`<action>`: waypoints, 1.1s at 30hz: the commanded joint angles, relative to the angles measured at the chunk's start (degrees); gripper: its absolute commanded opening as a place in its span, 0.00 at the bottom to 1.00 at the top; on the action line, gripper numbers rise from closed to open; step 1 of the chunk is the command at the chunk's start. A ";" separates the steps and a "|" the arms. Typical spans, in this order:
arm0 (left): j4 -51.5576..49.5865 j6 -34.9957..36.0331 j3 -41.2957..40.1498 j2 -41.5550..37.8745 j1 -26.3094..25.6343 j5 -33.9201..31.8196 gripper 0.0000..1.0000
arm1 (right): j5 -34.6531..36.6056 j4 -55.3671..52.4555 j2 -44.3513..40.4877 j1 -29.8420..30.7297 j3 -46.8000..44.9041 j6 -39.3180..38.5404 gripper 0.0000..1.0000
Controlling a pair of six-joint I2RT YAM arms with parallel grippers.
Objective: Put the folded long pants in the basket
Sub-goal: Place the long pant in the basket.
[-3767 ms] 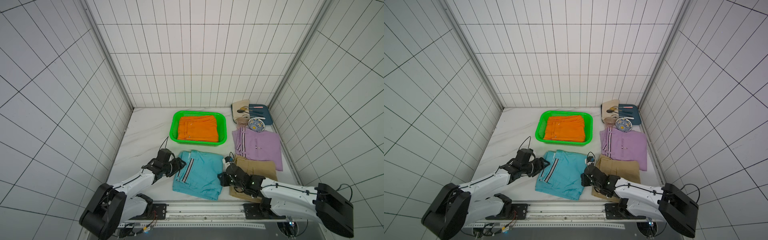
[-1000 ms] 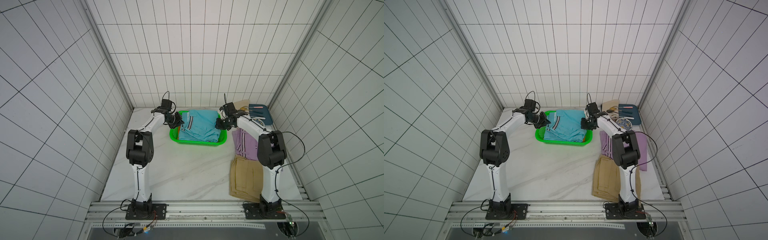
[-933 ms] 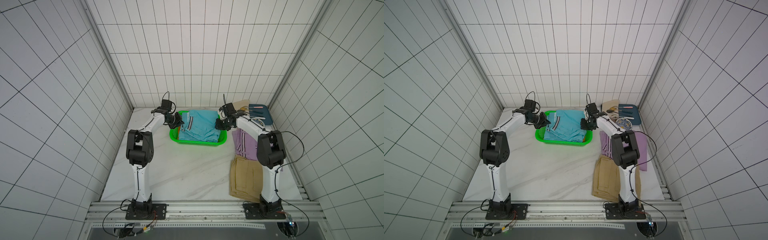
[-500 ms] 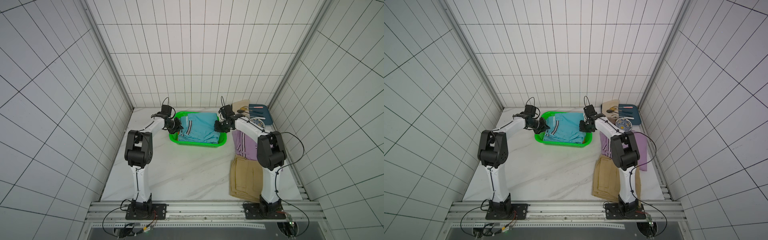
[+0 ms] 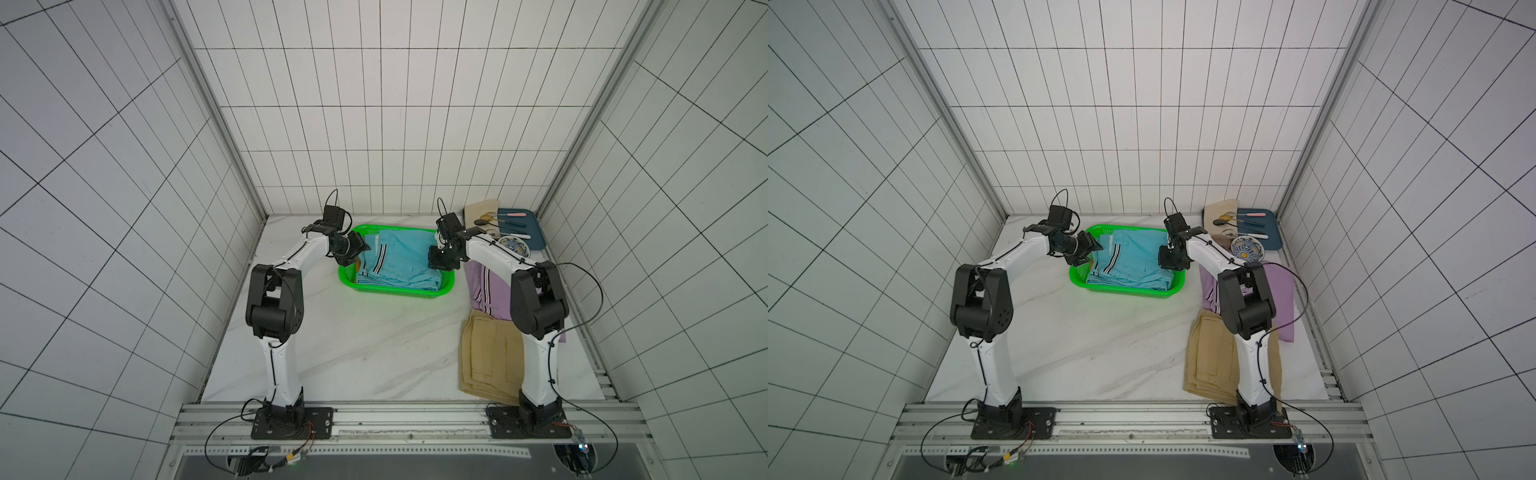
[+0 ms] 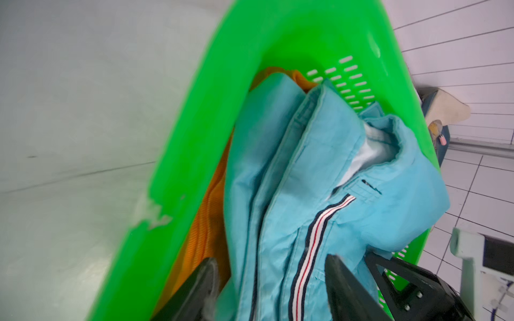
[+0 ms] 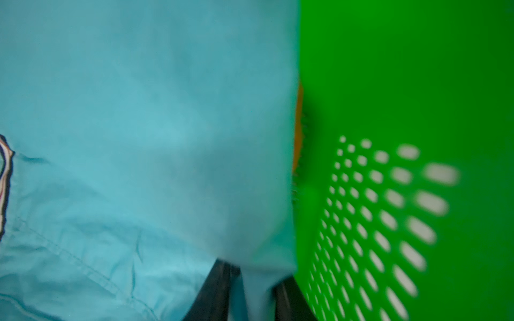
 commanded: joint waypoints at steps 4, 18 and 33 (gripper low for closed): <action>-8.24 -0.01 -2.18 -14.97 -5.74 -18.31 0.50 | 13.83 -4.82 -11.69 4.34 0.71 -2.42 0.43; -2.77 -2.41 -13.43 -12.59 -10.00 -5.45 0.00 | 0.92 0.40 -6.58 10.05 -9.07 3.13 0.17; -4.95 -4.02 -6.86 -11.50 -8.03 -7.66 0.00 | 4.06 0.89 -13.51 9.30 -3.51 3.64 0.23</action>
